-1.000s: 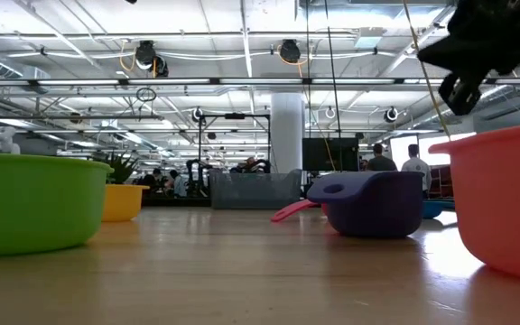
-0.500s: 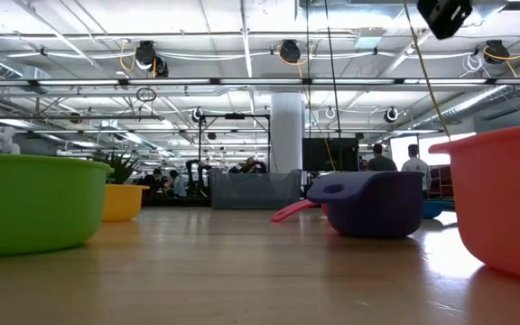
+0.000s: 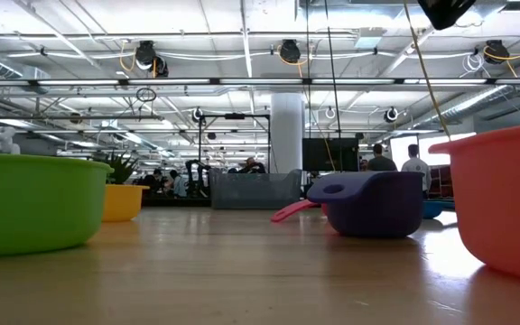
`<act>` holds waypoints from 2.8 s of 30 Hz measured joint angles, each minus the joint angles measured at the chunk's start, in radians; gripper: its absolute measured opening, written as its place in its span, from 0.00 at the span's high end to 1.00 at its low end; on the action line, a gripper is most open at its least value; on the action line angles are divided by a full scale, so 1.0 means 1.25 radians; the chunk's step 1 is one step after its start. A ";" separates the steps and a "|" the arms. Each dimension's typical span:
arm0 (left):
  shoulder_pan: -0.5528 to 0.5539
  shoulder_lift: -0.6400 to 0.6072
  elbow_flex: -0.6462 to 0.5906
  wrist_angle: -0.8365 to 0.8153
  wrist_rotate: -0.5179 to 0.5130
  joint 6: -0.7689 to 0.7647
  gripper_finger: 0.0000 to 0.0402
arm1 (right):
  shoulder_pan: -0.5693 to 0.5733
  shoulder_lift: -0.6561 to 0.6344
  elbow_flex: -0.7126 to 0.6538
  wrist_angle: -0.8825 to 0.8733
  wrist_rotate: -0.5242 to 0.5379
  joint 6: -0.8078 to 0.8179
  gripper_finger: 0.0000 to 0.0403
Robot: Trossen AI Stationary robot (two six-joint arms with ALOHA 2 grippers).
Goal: Nest measuring cups in basket
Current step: Prepare the measuring cups
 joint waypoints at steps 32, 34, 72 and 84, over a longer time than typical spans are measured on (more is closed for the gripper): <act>-0.064 0.360 0.362 -0.642 0.118 0.028 0.32 | 0.001 0.023 0.001 0.046 -0.008 -0.001 1.00; -0.064 0.370 0.362 -0.648 0.104 0.041 0.31 | 0.004 0.023 0.001 0.045 -0.045 0.033 1.00; 0.017 0.368 0.361 -0.634 0.015 0.024 0.31 | 0.244 0.243 0.238 -0.343 -0.188 0.556 0.85; 0.017 0.368 0.361 -0.634 0.015 0.012 0.31 | 0.201 0.336 0.257 -0.333 -0.234 0.580 0.86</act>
